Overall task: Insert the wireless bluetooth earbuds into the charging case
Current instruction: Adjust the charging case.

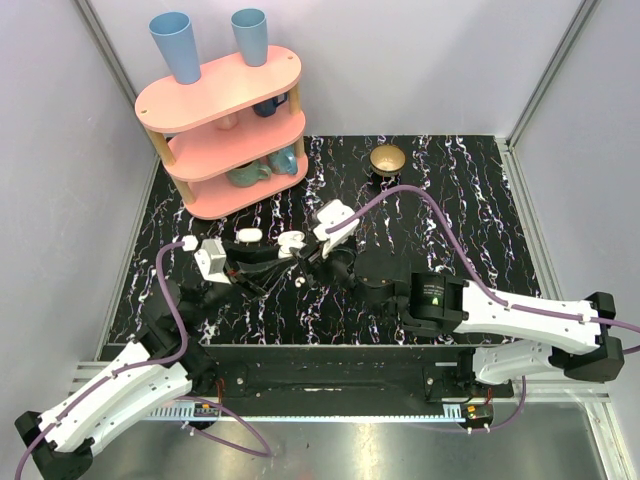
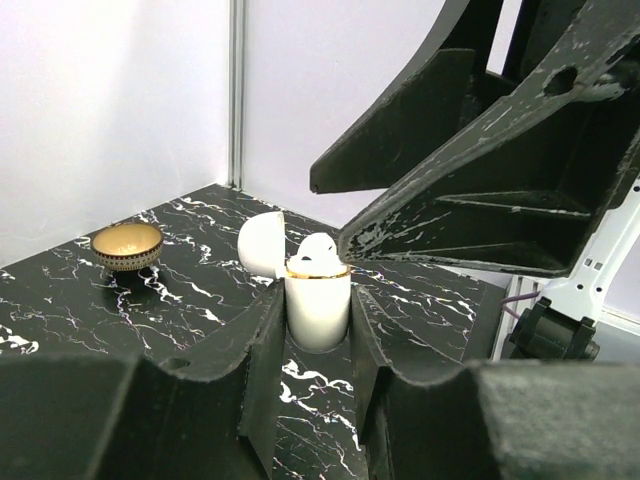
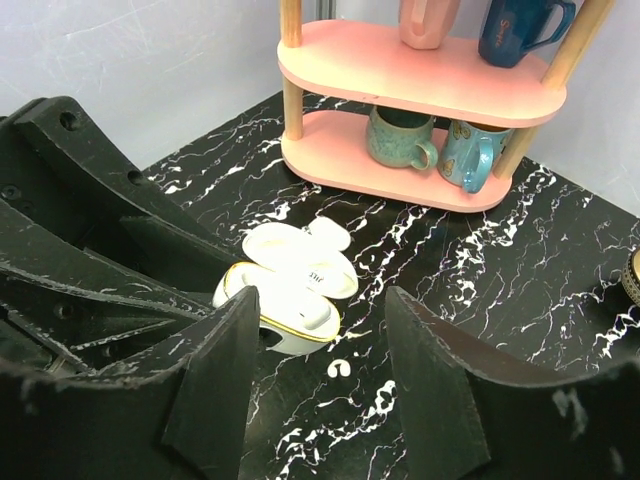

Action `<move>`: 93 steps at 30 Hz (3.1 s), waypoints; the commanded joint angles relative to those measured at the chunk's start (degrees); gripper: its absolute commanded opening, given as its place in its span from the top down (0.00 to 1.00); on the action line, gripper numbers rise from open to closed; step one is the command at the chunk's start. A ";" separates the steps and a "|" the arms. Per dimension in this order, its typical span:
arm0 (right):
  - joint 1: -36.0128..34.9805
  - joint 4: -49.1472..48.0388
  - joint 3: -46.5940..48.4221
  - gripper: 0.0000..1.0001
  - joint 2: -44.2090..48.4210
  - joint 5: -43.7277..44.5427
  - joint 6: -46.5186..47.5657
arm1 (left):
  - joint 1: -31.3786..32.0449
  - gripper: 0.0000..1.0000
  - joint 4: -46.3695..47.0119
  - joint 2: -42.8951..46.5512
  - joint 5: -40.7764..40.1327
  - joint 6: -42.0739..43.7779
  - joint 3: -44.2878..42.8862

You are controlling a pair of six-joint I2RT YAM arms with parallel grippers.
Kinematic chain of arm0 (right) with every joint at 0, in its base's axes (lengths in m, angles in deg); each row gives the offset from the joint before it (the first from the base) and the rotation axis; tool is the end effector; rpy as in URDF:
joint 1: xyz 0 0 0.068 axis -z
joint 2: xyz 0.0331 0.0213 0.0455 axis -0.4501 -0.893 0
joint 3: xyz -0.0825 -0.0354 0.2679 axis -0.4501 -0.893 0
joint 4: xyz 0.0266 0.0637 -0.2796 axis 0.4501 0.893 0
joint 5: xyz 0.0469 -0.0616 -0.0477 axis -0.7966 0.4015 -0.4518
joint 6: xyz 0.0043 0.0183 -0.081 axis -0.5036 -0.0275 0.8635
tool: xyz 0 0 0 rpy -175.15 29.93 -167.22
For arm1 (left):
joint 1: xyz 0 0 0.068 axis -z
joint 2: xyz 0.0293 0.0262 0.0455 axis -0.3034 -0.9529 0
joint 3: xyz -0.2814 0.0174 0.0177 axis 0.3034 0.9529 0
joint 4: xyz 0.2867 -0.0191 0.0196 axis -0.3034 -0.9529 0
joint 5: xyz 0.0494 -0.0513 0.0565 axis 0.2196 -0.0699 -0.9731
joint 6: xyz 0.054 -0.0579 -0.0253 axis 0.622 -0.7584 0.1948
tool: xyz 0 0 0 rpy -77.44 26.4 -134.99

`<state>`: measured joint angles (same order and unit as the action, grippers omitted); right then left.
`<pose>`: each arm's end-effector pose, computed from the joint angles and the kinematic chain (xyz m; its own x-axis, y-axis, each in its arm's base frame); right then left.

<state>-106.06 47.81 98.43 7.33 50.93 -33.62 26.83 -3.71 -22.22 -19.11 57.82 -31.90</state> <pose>0.1035 0.3172 0.4311 -0.0035 -0.1032 -0.9947 -0.6818 0.7279 -0.0731 0.1180 -0.1392 0.3473 0.0502 -0.3431 -0.9379 0.8669 0.4814 -0.1297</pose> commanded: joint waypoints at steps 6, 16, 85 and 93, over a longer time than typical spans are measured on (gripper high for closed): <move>-0.59 -4.39 2.29 0.20 6.86 -0.70 -4.20 | -0.28 1.00 5.05 0.80 -1.57 0.56 0.79; 5.81 8.42 4.13 0.17 8.98 -3.46 -25.26 | -0.28 1.00 5.93 2.02 -1.13 1.61 0.79; 22.27 -16.70 -9.32 0.63 1.59 -47.54 -63.45 | -0.28 1.00 7.34 -0.08 1.68 2.76 0.88; 22.27 -12.22 -6.25 0.64 0.98 -47.02 -59.40 | -0.28 1.00 6.19 -0.17 1.68 2.85 0.97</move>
<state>-83.57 35.44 87.89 9.04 5.84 -96.96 26.15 3.65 -21.22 -20.07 61.73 -30.33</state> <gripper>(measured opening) 0.469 0.324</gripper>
